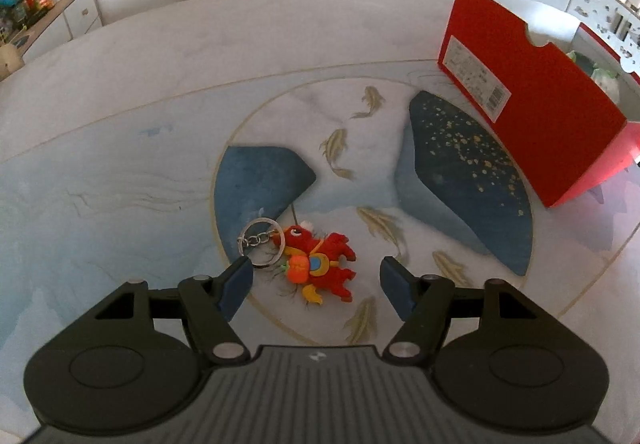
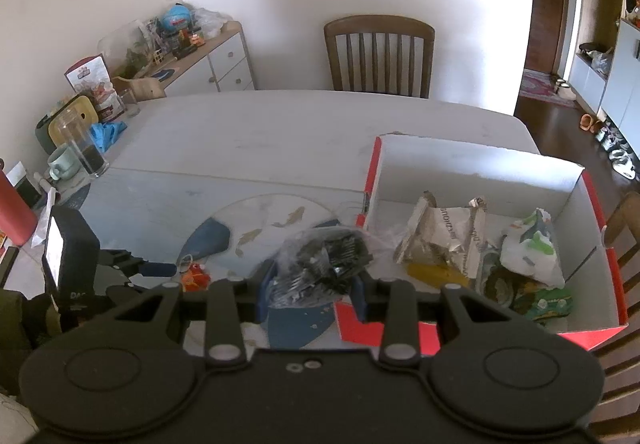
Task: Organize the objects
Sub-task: 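Carry keychain with left tool into shoebox while right tool carries black bag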
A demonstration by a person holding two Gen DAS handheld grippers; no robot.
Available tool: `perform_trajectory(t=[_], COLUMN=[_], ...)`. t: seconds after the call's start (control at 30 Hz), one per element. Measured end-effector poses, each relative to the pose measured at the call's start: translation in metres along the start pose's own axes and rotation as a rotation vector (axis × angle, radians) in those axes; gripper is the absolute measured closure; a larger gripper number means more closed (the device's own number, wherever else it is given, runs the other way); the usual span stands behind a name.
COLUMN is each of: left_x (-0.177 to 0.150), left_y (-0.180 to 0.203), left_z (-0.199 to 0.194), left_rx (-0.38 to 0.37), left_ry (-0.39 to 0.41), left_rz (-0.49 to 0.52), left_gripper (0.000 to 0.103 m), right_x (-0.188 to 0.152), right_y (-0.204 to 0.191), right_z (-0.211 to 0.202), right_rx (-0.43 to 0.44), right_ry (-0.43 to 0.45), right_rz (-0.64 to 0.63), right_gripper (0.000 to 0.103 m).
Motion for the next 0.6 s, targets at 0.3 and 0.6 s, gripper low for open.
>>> perform_trajectory(t=[0.3,0.6], left_x=[0.002,0.007], left_y=[0.003,0.021], left_z=[0.001,-0.004], left_rx=[0.037,0.052], left_ry=[0.029,0.046], left_rz=[-0.033,-0.057], left_gripper=[0.064,0.066], right_x=[0.0,0.004], right_y=[0.02,0.042], right_z=[-0.001,-0.001], right_rx=[0.014,0.027], right_ry=[0.006,0.02], right_rz=[-0.005,-0.012], right_gripper=[0.066,0.066])
Point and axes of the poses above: each gripper's, at about its wrist camera, not at the fingertips, and z roughly the way its jaws point, y to its right, x to its top, the point moved 7 cm from there along z, roughly the way its jaws point, and after that the axes turned 13 degrees about -x, right-handed, at the moved point
